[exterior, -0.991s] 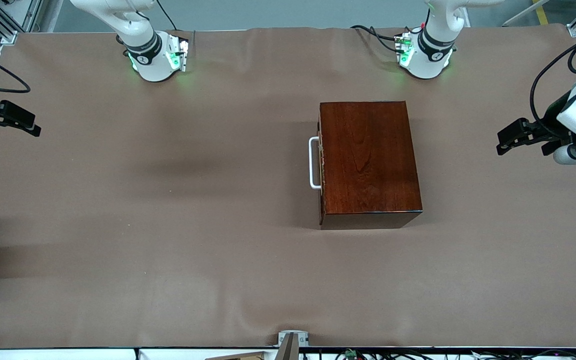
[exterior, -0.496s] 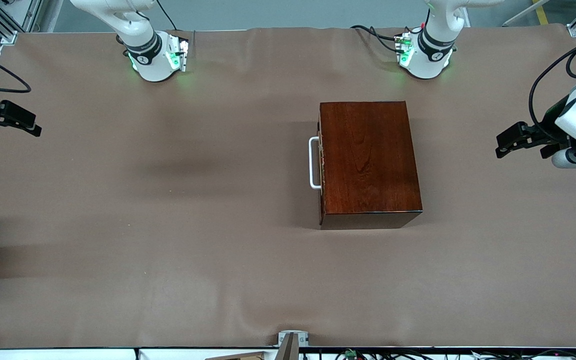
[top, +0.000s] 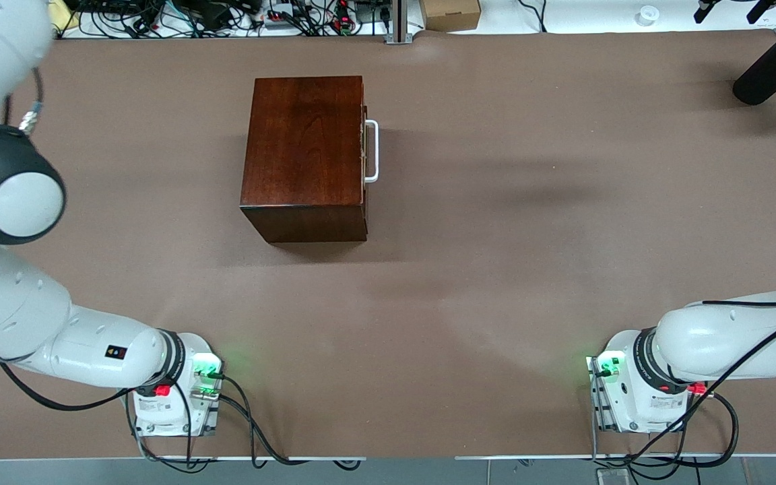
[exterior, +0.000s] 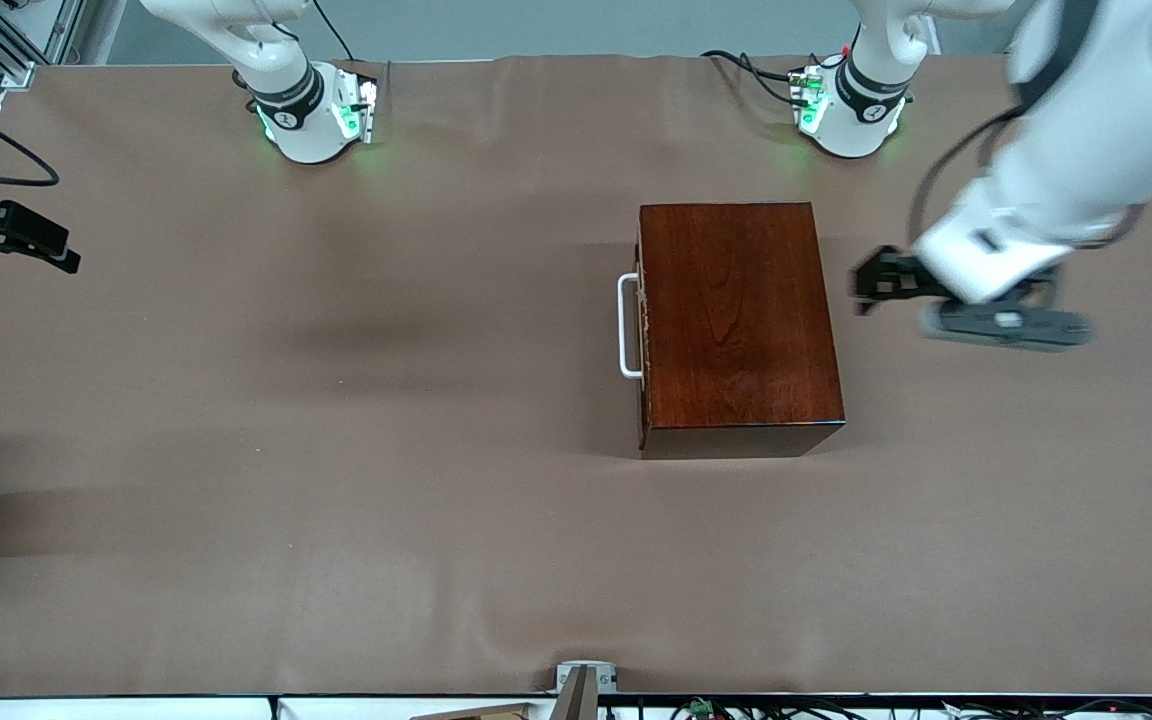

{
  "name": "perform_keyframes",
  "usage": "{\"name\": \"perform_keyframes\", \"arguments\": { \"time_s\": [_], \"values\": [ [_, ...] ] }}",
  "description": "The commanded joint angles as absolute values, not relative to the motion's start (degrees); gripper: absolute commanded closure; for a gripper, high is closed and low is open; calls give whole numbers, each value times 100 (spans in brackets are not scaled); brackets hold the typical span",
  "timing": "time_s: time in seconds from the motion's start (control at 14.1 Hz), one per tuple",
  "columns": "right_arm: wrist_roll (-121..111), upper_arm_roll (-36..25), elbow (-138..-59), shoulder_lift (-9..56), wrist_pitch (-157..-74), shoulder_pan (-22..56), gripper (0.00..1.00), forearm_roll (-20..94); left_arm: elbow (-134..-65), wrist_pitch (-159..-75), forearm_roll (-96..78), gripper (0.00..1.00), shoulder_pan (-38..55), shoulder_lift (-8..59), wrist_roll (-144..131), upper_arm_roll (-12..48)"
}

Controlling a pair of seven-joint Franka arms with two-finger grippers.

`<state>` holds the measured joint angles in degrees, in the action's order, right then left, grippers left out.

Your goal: Open drawer, take yellow block, close drawer

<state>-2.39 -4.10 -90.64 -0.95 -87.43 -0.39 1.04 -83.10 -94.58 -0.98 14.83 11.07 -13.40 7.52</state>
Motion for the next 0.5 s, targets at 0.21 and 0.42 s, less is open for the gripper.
{"name": "perform_keyframes", "arguments": {
  "time_s": [0.21,0.42],
  "values": [
    [-211,-396,-9044,-158,-8684,-61,0,105,-7401,-9395,-79,0,3354,2161,-3706,677],
    [-211,-404,-9035,-167,-8684,-123,0,97,-7111,-9649,-79,0,3945,2661,-4656,668]
  ]
}}
